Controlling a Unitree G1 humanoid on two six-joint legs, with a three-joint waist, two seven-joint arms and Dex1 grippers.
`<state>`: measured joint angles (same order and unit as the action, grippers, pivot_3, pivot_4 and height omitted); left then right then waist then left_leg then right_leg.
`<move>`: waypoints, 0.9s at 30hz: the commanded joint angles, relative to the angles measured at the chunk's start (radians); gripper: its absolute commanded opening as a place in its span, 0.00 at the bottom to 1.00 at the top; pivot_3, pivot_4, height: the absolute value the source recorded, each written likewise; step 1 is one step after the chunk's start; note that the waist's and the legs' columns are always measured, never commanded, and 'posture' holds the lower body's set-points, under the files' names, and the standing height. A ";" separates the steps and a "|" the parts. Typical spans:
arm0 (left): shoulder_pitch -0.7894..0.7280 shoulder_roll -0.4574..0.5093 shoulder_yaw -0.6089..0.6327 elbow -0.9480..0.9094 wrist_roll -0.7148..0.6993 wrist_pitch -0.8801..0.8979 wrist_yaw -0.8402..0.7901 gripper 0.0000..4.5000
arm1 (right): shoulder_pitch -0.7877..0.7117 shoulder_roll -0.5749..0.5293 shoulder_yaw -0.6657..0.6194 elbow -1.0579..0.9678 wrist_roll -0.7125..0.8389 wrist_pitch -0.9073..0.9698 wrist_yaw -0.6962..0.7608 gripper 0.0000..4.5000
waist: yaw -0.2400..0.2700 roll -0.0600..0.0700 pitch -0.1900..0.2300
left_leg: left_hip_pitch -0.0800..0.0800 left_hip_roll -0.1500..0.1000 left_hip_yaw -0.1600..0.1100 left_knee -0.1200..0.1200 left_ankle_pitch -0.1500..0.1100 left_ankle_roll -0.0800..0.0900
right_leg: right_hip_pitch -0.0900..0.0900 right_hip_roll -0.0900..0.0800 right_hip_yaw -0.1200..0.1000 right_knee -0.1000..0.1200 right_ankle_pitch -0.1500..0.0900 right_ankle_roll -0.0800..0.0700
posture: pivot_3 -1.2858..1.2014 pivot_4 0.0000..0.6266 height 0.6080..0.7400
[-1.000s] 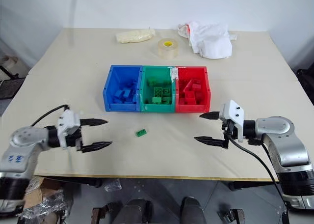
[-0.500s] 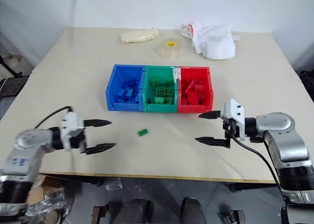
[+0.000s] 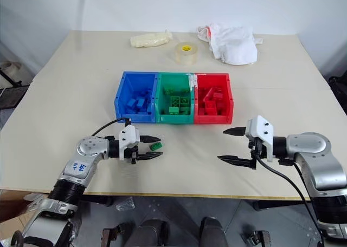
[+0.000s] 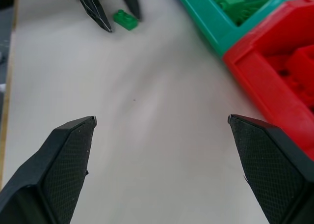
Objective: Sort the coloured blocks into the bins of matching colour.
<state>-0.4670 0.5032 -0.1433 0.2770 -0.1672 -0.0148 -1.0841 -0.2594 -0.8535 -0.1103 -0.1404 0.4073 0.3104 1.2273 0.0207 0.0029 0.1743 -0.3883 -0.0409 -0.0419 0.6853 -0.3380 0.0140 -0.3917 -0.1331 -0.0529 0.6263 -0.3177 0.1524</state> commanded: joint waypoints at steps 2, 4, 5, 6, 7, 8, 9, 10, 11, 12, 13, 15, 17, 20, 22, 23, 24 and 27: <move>-0.038 0.020 0.016 -0.015 -0.007 -0.007 -0.011 0.16 | 0.022 -0.016 -0.040 -0.054 0.025 0.008 -0.022 1.00 | 0.002 0.000 0.000 | 0.000 0.000 0.000 0.000 0.000 0.000 | 0.000 0.000 0.000 0.000 0.000 0.000 | 0.52 0.24 1.00; -0.064 0.016 0.018 -0.016 -0.011 0.009 -0.007 0.10 | 0.026 -0.016 -0.042 -0.058 0.026 0.008 -0.026 1.00 | 0.006 0.000 0.000 | 0.000 0.000 -0.001 0.001 0.000 0.000 | 0.000 0.000 0.000 0.000 0.000 0.000 | 0.52 0.24 1.00; -0.085 0.009 0.021 -0.018 -0.018 0.022 -0.003 0.10 | 0.026 -0.016 -0.043 -0.059 0.027 0.009 -0.029 1.00 | 0.006 0.000 0.000 | 0.000 -0.001 -0.001 0.001 0.000 0.000 | 0.000 0.000 0.000 0.000 0.000 0.000 | 0.52 0.24 1.00; -0.098 0.005 0.023 -0.020 -0.023 0.030 -0.001 0.10 | 0.026 -0.015 -0.043 -0.060 0.027 0.009 -0.031 1.00 | 0.006 0.000 0.000 | -0.001 -0.001 -0.001 0.001 0.000 0.000 | 0.001 0.000 0.000 0.000 0.000 0.000 | 0.52 0.24 1.00; -0.120 -0.006 0.028 -0.021 -0.029 0.039 0.010 0.10 | 0.027 -0.015 -0.044 -0.060 0.027 0.009 -0.034 1.00 | 0.005 0.000 0.000 | -0.001 -0.001 -0.001 0.001 0.000 0.000 | 0.001 0.000 0.000 0.000 0.000 0.000 | 0.52 0.24 1.00; -0.153 -0.026 0.037 -0.018 -0.038 0.045 0.028 0.10 | 0.028 -0.014 -0.045 -0.062 0.028 0.009 -0.037 1.00 | 0.005 0.000 0.000 | 0.000 -0.001 -0.001 0.001 0.000 0.000 | 0.001 0.000 0.000 0.000 0.000 0.000 | 0.52 0.24 1.00; -0.180 -0.044 0.045 -0.012 -0.043 0.047 0.046 0.10 | 0.030 -0.013 -0.046 -0.064 0.028 0.009 -0.040 1.00 | 0.006 0.000 0.000 | 0.000 -0.001 -0.001 0.001 0.000 0.000 | 0.000 0.000 0.000 0.000 0.000 0.000 | 0.52 0.24 1.00; -0.216 -0.067 0.054 0.008 -0.041 0.045 0.075 0.10 | 0.032 -0.011 -0.047 -0.066 0.029 0.010 -0.045 1.00 | 0.006 0.000 0.000 | -0.001 -0.001 -0.001 0.001 0.000 0.000 | 0.001 0.000 0.000 0.000 0.000 0.000 | 0.52 0.24 1.00; -0.254 -0.087 0.058 0.039 -0.026 0.045 0.109 0.10 | 0.034 -0.010 -0.047 -0.069 0.030 0.010 -0.049 1.00 | 0.006 -0.001 0.000 | -0.001 -0.001 -0.002 0.002 0.000 0.000 | 0.001 0.000 -0.001 0.000 0.000 0.000 | 0.52 0.24 1.00; -0.301 -0.107 0.059 0.089 -0.003 0.050 0.154 0.10 | 0.036 -0.009 -0.046 -0.072 0.030 0.011 -0.054 1.00 | 0.007 -0.001 0.000 | -0.001 -0.001 -0.002 0.002 0.000 0.000 | 0.001 0.000 -0.001 0.000 0.000 0.000 | 0.52 0.24 1.00; -0.352 -0.127 0.056 0.153 0.026 0.037 0.202 0.10 | 0.038 -0.007 -0.045 -0.075 0.031 0.012 -0.059 1.00 | 0.006 -0.001 0.000 | -0.001 -0.001 -0.002 0.003 0.000 0.000 | 0.001 0.000 -0.001 0.000 0.000 0.000 | 0.52 0.24 1.00; -0.432 -0.163 0.056 0.271 0.054 -0.011 0.264 0.10 | 0.039 -0.004 -0.043 -0.079 0.032 0.014 -0.066 1.00 | 0.006 -0.001 0.001 | -0.001 -0.005 -0.001 0.003 0.000 0.000 | 0.001 0.000 -0.001 0.000 0.000 0.001 | 0.52 0.24 1.00; -0.516 -0.196 0.070 0.407 0.083 -0.027 0.360 0.10 | 0.042 -0.003 -0.043 -0.086 0.033 0.015 -0.073 1.00 | 0.004 -0.001 0.001 | -0.001 -0.006 -0.001 0.002 0.000 0.000 | 0.001 0.000 -0.001 0.001 0.000 0.001 | 0.52 0.24 1.00; -0.584 -0.218 0.064 0.523 0.115 -0.043 0.405 0.32 | 0.049 -0.004 -0.050 -0.100 0.038 0.022 -0.085 1.00 | 0.001 -0.002 0.001 | -0.001 -0.006 0.000 0.001 0.000 0.000 | 0.000 0.000 -0.001 0.001 0.000 0.001 | 0.52 0.24 1.00; -0.600 -0.229 0.073 0.531 0.099 -0.049 0.387 0.45 | 0.058 -0.009 -0.060 -0.108 0.042 0.025 -0.092 1.00 | 0.001 -0.002 0.001 | -0.001 -0.006 0.000 0.001 0.000 0.000 | -0.001 0.000 -0.001 0.001 0.000 0.001 | 0.52 0.24 1.00; -0.598 -0.230 0.083 0.509 0.072 -0.040 0.348 0.52 | 0.064 -0.012 -0.064 -0.110 0.043 0.025 -0.092 1.00 | 0.002 -0.002 0.001 | -0.001 -0.005 0.000 0.001 0.000 0.000 | -0.001 0.000 -0.001 0.001 0.000 0.001 | 0.52 0.24 1.00; -0.591 -0.224 0.088 0.481 0.054 -0.034 0.316 0.59 | 0.068 -0.015 -0.066 -0.110 0.043 0.024 -0.093 1.00 | 0.002 -0.002 0.001 | -0.001 -0.005 0.000 0.001 0.000 0.000 | -0.001 0.000 -0.001 0.001 0.000 0.001 | 0.52 0.24 1.00; -0.561 -0.197 0.115 0.388 -0.002 0.032 0.240 0.79 | 0.066 -0.017 -0.065 -0.108 0.044 0.024 -0.093 1.00 | 0.002 -0.002 0.001 | -0.001 -0.006 0.000 0.001 0.000 0.000 | -0.001 0.000 -0.001 0.001 0.000 0.001 | 0.52 0.24 1.00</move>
<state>-1.0365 0.2859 -0.0632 0.7552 -0.1140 -0.0129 -0.8036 -0.1882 -0.8523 -0.1360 -0.2232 0.4290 0.3336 1.1363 0.0226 0.0008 0.1755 -0.3897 -0.0465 -0.0422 0.6868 -0.3378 0.0143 -0.3924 -0.1332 -0.0538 0.6272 -0.3174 0.1531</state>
